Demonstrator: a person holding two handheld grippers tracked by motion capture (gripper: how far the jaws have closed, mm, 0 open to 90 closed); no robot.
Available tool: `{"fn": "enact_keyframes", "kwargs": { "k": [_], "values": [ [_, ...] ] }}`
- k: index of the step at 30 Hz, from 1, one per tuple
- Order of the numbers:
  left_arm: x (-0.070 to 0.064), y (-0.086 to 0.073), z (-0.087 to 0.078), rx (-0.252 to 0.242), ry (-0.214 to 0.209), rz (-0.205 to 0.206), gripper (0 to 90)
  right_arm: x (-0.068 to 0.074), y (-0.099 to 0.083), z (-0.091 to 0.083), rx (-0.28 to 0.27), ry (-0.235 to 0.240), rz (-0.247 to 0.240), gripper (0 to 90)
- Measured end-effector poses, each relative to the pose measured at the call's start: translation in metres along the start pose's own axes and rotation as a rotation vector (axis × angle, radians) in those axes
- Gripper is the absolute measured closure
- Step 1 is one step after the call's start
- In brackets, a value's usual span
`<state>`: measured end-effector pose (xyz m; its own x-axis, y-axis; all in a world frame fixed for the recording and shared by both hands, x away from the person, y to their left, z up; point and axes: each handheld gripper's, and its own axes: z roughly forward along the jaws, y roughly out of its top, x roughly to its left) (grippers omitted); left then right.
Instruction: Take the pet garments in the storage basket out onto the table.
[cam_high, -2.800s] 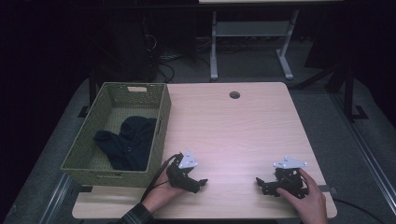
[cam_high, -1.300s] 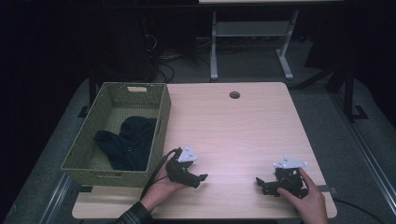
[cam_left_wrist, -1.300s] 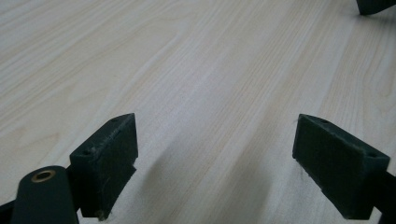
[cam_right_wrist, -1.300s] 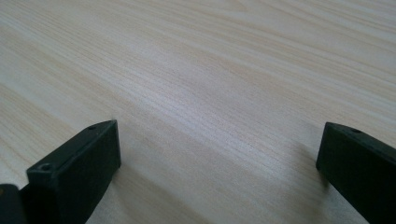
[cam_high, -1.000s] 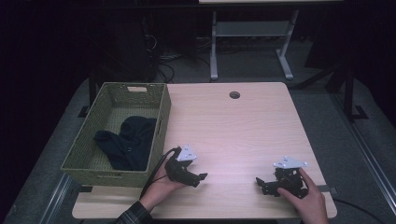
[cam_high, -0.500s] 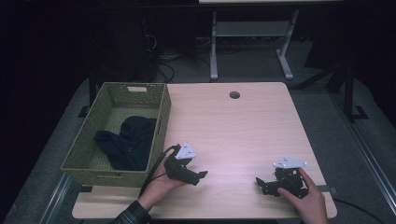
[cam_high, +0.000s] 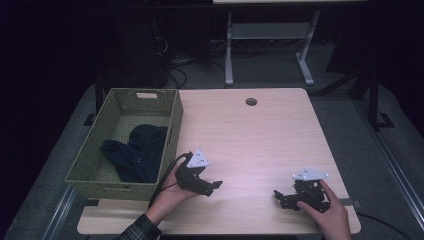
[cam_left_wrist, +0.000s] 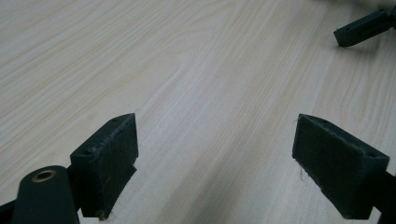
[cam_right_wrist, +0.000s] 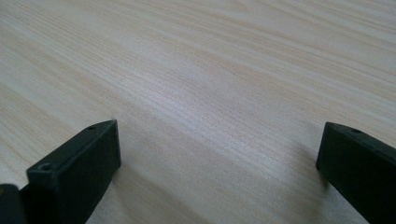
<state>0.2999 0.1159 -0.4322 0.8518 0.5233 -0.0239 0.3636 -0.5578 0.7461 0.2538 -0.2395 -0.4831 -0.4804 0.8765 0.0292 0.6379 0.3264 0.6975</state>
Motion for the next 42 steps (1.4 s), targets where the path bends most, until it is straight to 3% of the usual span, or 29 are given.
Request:
{"fn": "enact_keyframes", "kwargs": {
  "k": [16,42],
  "values": [
    [0.004,0.010,-0.010,-0.042,-0.023,-0.018,13.9,0.000,0.000,0.000,0.000,0.000,0.000,0.0],
    [0.009,0.028,-0.023,-0.059,-0.043,-0.013,14.0,0.000,0.000,0.000,0.000,0.001,0.000,0.0]
  ]
}}
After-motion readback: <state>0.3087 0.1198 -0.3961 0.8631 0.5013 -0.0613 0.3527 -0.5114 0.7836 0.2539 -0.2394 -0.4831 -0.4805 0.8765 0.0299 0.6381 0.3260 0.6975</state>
